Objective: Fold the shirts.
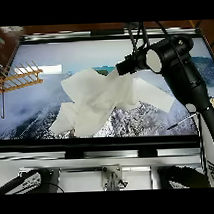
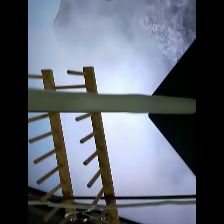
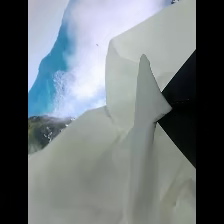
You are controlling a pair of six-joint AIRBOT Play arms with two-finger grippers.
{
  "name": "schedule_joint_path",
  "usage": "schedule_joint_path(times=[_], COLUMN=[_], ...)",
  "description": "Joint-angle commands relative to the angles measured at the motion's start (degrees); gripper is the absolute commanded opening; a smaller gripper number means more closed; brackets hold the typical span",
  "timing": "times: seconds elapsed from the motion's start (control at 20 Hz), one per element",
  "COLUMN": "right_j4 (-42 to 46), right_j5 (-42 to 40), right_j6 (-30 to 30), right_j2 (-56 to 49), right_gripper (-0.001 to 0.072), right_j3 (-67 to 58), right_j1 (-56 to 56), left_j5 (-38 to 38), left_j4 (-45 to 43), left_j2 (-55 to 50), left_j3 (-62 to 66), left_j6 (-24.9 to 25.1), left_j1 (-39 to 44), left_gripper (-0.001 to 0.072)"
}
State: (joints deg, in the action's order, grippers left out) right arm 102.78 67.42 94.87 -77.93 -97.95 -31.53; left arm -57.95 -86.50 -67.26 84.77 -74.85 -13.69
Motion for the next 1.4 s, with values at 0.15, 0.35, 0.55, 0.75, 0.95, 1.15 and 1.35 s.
schedule_joint_path(times=[0.15, 0.35, 0.55, 0.75, 0.95, 1.15, 1.35], right_j4=[4.1, 3.0, 2.8, 1.4, -3.5, -5.4, -6.2], right_j5=[3.2, 5.0, 3.9, 3.5, 2.4, 2.5, 2.5], right_j6=[3.5, 3.4, 2.8, 2.8, 3.3, 3.4, 2.3], right_j2=[0.1, 0.1, 0.1, 0.1, 1.7, 4.3, 6.8], right_gripper=[0.0057, 0.0057, 0.0057, 0.0057, 0.0057, 0.0057, 0.0057], right_j3=[-2.1, -2.1, -2.1, -2.1, -2.1, -2.1, -2.1], right_j1=[4.2, 7.6, 7.8, 7.8, 7.8, 7.8, 6.4], left_j5=[-19.2, -24.2, -25.7, -24.3, -17.7, -13.5, -7.8], left_j4=[0.2, -2.0, -2.0, -2.7, -4.3, -6.1, -6.3], left_j2=[16.4, 27.5, 33.6, 33.4, 29.7, 24.9, 22.4], left_j3=[-12.6, -25.1, -31.1, -32.0, -33.7, -33.7, -33.7], left_j6=[-1.3, -4.5, -4.5, -1.1, -0.6, 0.4, 2.0], left_j1=[26.2, 40.7, 52.5, 57.4, 57.2, 57.2, 57.2], left_gripper=[0.0044, 0.0044, 0.0044, 0.0043, 0.0043, 0.0043, 0.0044])
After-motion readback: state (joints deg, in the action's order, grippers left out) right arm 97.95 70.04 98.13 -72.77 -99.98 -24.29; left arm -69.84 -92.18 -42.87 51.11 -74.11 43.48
